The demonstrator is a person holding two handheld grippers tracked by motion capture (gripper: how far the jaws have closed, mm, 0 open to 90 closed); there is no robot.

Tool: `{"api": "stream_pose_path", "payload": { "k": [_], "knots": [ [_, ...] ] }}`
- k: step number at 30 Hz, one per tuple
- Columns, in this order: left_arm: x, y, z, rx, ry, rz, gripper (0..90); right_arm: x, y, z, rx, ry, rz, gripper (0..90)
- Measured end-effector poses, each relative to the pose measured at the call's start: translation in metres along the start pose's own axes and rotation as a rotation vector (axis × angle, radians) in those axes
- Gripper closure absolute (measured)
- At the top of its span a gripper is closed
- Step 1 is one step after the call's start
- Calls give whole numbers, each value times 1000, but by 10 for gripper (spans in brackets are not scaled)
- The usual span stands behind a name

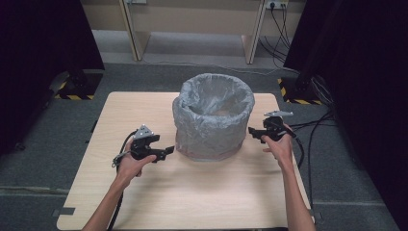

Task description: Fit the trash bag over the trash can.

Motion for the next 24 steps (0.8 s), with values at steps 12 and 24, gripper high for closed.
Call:
{"api": "stream_pose_path", "payload": {
  "k": [12, 24],
  "knots": [
    [8, -20, 37, 74, 28, -55, 157, 4, -2, 20, 15, 15, 19, 209],
    [21, -28, 70, 126, 31, -48, 150, 18, -8, 35, 5, -2, 9, 174]
  ]
}}
Point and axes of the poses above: each handheld gripper's, and its own axes: y roughly forward along the jaws, z roughly out of its underside, x roughly to its left, the point moved 2 cm from there along y, roughly forward along the jaws, and after that the axes turned 5 degrees about -x, right-handed, at the moved point
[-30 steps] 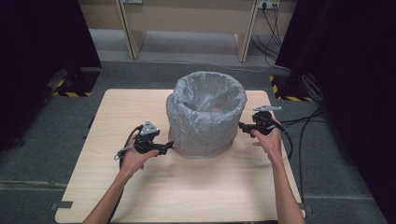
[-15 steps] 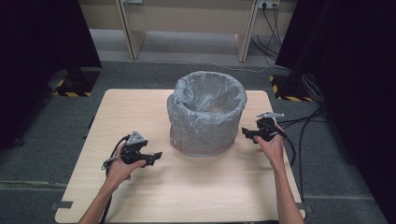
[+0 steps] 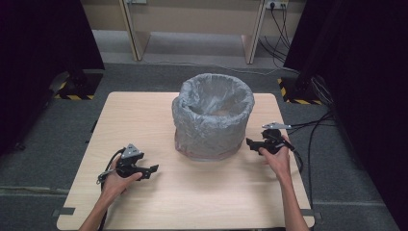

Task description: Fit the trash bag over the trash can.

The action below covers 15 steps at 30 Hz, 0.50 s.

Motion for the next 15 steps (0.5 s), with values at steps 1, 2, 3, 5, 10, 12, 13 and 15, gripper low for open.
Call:
{"api": "stream_pose_path", "payload": {
  "k": [1, 2, 3, 5, 10, 12, 13, 15],
  "knots": [
    [0, 0, 2, 0, 1, 7, 150, 2, -1, 2, 1, 1, -2, 174],
    [1, 0, 4, 7, 0, 10, 150, 2, -2, 3, 3, -4, -2, 173],
    [1, -1, 6, 12, 3, 5, 150, 3, -2, 4, 8, -10, 1, 172],
    [2, -2, 8, 21, 21, -9, 149, 5, -3, 8, 14, -17, -2, 170],
    [2, -5, 12, 32, 60, -23, 149, 10, -3, 20, 39, -30, 1, 168],
    [0, -7, 13, 37, 69, -18, 146, 13, -2, 24, 50, -33, 3, 168],
    [0, -7, 13, 37, 72, -15, 146, 14, -1, 25, 53, -38, 5, 168],
    [0, -7, 13, 37, 71, -13, 145, 16, 0, 28, 63, -42, 8, 168]
  ]
}}
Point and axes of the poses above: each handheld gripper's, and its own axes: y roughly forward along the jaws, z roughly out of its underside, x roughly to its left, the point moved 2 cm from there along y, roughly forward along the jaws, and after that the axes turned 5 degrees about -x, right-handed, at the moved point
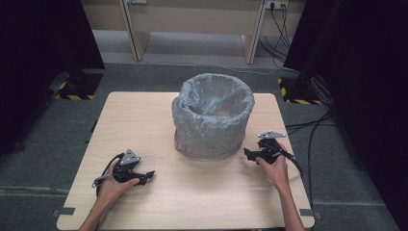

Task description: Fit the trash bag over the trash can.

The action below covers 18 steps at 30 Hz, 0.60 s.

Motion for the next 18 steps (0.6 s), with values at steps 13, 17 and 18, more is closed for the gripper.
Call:
{"api": "stream_pose_path", "payload": {
  "k": [13, 17, 18],
  "knots": [
    [-1, -1, 0, 2, 9, 8, 139, 14, 2, 18, 65, -40, 8, 169],
    [-1, -1, 0, 2, 9, 8, 139, 15, 3, 23, 50, -18, 1, 162],
    [-1, 0, 0, 2, 8, 8, 139, 15, 2, 23, 43, -25, 0, 162]
  ]
}}
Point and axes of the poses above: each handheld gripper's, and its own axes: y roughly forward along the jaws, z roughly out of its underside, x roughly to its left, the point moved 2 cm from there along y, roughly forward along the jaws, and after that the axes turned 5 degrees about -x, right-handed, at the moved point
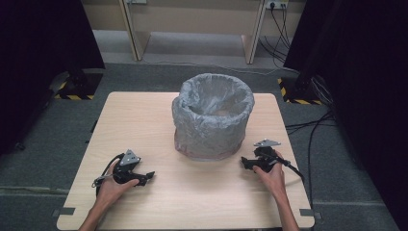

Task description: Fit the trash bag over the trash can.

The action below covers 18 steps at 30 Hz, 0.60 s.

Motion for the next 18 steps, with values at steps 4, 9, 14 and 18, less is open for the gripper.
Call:
{"api": "stream_pose_path", "payload": {
  "k": [4, 9, 14, 18],
  "knots": [
    [0, 0, 0, 0, 0, -1, 139, 2, -2, 4, -21, 13, 5, 161],
    [-1, -1, 1, -2, -5, -6, 139, 7, -8, 13, -53, 2, -3, 144],
    [-1, -2, 2, -3, -7, -6, 139, 12, -14, 19, -53, 7, -8, 144],
    [-1, -2, 2, -3, -7, -6, 139, 15, -18, 22, -54, 1, -11, 144]
  ]
}}
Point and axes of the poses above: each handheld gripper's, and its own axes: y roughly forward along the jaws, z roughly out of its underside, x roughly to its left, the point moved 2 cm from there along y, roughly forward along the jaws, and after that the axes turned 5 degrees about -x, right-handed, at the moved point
